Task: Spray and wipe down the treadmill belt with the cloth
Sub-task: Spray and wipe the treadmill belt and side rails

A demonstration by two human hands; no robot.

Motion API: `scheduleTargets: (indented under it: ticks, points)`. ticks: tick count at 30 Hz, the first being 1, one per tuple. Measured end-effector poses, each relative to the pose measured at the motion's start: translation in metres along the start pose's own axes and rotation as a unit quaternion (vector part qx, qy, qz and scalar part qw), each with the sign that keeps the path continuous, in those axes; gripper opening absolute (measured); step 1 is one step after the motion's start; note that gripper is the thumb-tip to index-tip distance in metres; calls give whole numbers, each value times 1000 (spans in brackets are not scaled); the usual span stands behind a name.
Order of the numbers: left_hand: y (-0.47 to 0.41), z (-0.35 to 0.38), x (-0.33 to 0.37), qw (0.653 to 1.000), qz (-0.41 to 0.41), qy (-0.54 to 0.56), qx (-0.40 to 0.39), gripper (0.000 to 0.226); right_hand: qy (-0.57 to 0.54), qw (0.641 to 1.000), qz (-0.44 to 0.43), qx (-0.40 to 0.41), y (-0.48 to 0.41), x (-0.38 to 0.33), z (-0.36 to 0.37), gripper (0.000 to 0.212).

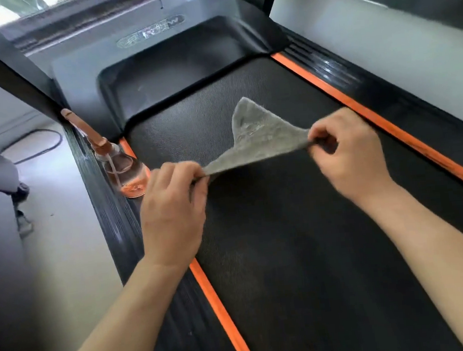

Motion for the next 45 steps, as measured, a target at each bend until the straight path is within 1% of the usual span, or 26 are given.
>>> scheduleTargets:
  ticks: [2,4,7,9,11,12,14,15,17,18,20,23,25,26,28,30,32,33,35,37,39,40,41,42,44,45]
  points:
    - [35,8,0,997,16,-44,-62,10,4,999,28,-37,42,7,4,18]
    - [76,20,1,984,25,-75,-161,14,15,995,52,-87,88,16,8,22]
    - [140,37,9,938,34,-70,-338,21,80,972,100,-198,166,30,5,32]
    - [166,46,16,918,30,-69,-390,27,122,951,153,-241,205,31,-1,46]
    - [169,59,21,925,3,-38,-378,23,140,948,171,-230,217,23,1,52]
    - [163,67,21,935,-15,-23,-352,24,140,953,154,-220,213,13,9,52]
    - [146,88,12,952,-51,-23,-302,34,123,962,82,-228,199,-11,39,48]
    - [134,97,3,954,-84,-31,-288,40,109,961,39,-249,192,-24,61,46]
    - [109,107,-22,946,-166,-34,-277,49,71,948,-21,-310,182,-47,107,50]
    - [97,106,-35,948,-179,-42,-260,49,59,934,-48,-348,178,-55,130,53]
    - [76,98,-62,949,-187,-51,-250,46,58,906,-96,-409,168,-62,172,56]
    - [67,89,-84,943,-175,-60,-275,45,36,878,-129,-460,139,-68,204,61]
    - [64,96,-87,939,-166,-61,-294,46,45,854,-156,-495,112,-66,224,68]
    - [63,102,-87,939,-148,-58,-306,50,71,848,-176,-494,97,-64,233,70]
    - [57,108,-84,943,-123,-59,-303,53,88,855,-190,-475,66,-53,245,67]
    - [45,112,-85,948,-116,-59,-290,50,89,886,-125,-438,31,-18,249,65]
    - [35,116,-86,947,-108,-48,-299,44,140,911,-4,-388,0,45,233,74]
    - [32,117,-87,946,-102,-46,-304,43,175,913,54,-364,-9,80,216,74]
    - [30,116,-88,945,-93,-40,-311,39,233,897,170,-336,-4,144,165,62]
    - [34,118,-87,943,-83,-33,-321,35,260,867,288,-314,22,182,115,59]
    - [41,123,-88,943,-79,-32,-322,32,276,849,349,-285,45,175,102,61]
    - [43,126,-86,943,-83,-26,-321,31,278,853,348,-270,54,157,113,61]
    - [46,130,-81,943,-81,-18,-323,31,277,868,320,-261,63,131,129,62]
    - [49,132,-77,942,-80,-14,-326,31,258,891,267,-260,69,96,148,62]
    - [55,133,-73,945,-76,-3,-318,38,209,926,117,-293,91,7,196,65]
    - [60,131,-66,946,-78,2,-315,44,193,926,44,-323,113,-36,214,67]
Point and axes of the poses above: each hand's wrist, its own y-axis away from the middle knuckle, its own z-axis out of the palm, x = y × z, the point moved 3 cm from there along -y, towards the middle knuckle, and after that the axes turned 6 degrees about -z, right-handed, at the moved point
